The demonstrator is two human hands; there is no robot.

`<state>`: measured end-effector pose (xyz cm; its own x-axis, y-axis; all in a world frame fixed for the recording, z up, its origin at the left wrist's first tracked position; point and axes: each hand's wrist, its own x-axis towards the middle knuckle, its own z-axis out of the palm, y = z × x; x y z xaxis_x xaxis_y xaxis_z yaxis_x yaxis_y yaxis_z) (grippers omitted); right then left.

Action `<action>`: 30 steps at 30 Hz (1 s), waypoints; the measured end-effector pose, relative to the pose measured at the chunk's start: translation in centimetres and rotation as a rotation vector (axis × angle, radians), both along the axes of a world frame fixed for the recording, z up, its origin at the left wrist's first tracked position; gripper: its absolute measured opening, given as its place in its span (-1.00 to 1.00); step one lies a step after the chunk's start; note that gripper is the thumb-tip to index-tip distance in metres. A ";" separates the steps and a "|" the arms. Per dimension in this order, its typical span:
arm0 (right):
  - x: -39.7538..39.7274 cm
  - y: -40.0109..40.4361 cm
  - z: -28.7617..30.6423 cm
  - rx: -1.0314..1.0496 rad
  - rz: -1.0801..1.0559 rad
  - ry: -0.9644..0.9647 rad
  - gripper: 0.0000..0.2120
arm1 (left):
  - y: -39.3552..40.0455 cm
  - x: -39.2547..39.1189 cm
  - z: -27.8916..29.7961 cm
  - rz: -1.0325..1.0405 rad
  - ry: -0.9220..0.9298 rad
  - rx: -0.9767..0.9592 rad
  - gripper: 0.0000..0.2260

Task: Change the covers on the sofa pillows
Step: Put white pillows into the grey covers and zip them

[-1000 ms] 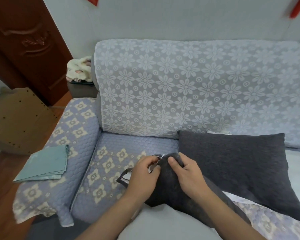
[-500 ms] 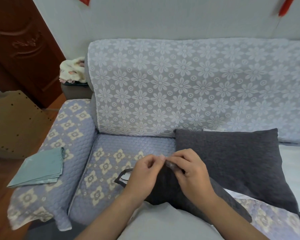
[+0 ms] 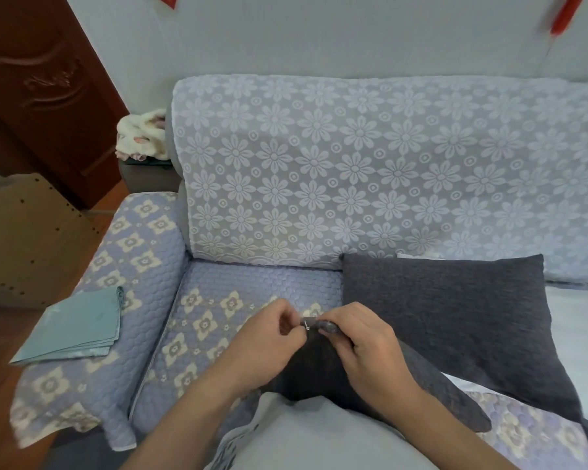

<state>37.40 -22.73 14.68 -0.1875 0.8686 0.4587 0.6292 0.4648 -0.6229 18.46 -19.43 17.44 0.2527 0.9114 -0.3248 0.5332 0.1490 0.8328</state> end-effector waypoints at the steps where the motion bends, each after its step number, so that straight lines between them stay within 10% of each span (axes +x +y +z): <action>1: 0.0 0.0 0.0 -0.016 -0.001 0.012 -0.88 | -0.1 0.1 0.3 0.017 -0.022 0.006 -0.95; 14: -0.2 0.7 -0.1 -0.043 -0.058 0.021 -0.93 | 0.4 0.9 1.0 0.126 -0.018 0.043 -0.87; 21: -0.5 0.8 0.4 0.068 -0.039 -0.187 -0.95 | 0.0 1.4 3.4 -0.011 0.420 0.376 -0.92; 30: -0.7 0.9 0.7 -0.079 -0.146 -0.130 -0.85 | 1.0 0.6 1.4 0.303 -0.178 -0.230 -0.80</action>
